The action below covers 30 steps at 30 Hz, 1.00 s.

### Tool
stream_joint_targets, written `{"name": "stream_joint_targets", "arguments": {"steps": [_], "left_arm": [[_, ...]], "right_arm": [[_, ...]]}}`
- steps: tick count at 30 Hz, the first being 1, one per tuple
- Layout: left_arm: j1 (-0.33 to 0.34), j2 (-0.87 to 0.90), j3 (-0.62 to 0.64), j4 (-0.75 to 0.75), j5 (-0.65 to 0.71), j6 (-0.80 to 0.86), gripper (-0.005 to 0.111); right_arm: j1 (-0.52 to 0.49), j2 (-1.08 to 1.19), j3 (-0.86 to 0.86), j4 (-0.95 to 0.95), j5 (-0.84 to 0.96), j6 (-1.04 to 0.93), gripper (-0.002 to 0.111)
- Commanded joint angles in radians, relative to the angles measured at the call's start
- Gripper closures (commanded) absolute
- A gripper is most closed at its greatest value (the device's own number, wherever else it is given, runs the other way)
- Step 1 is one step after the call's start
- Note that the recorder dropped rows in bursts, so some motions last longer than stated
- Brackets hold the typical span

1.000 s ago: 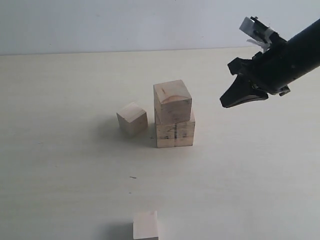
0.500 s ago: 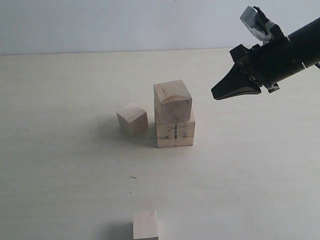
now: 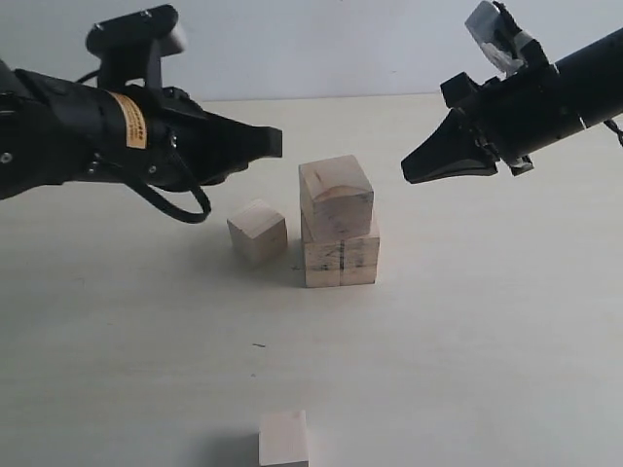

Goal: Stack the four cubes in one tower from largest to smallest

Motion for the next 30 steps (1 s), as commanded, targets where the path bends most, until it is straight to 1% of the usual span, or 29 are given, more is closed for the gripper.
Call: {"name": "stream_joint_targets", "arguments": {"steps": [1, 7, 10, 11, 14, 18, 24, 30], "left_arm": [[-0.017, 0.073, -0.037, -0.013, -0.005, -0.026, 0.107], [-0.017, 0.130, -0.056, -0.013, -0.033, -0.021, 0.107], [-0.017, 0.157, -0.056, -0.013, -0.115, -0.021, 0.107], [-0.017, 0.167, -0.056, -0.013, -0.166, -0.021, 0.107], [-0.017, 0.188, -0.056, -0.013, -0.235, -0.077, 0.107], [-0.017, 0.213, -0.056, -0.013, -0.233, -0.085, 0.107], [-0.017, 0.239, -0.058, -0.011, -0.305, -0.095, 0.107], [-0.017, 0.252, -0.098, -0.009, -0.307, -0.095, 0.107]], "right_arm": [[0.034, 0.025, -0.004, -0.015, -0.068, 0.011, 0.108], [0.053, 0.062, -0.004, -0.011, -0.099, -0.005, 0.108], [0.053, 0.066, -0.004, -0.011, -0.119, -0.015, 0.108], [0.053, 0.071, -0.004, -0.011, -0.115, -0.015, 0.108], [0.053, 0.095, -0.004, -0.011, -0.108, -0.015, 0.108], [0.053, 0.117, -0.004, 0.005, -0.084, -0.022, 0.108], [0.053, 0.117, -0.004, 0.006, -0.086, -0.029, 0.108], [0.053, 0.117, -0.004, 0.019, -0.084, -0.039, 0.108]]}}
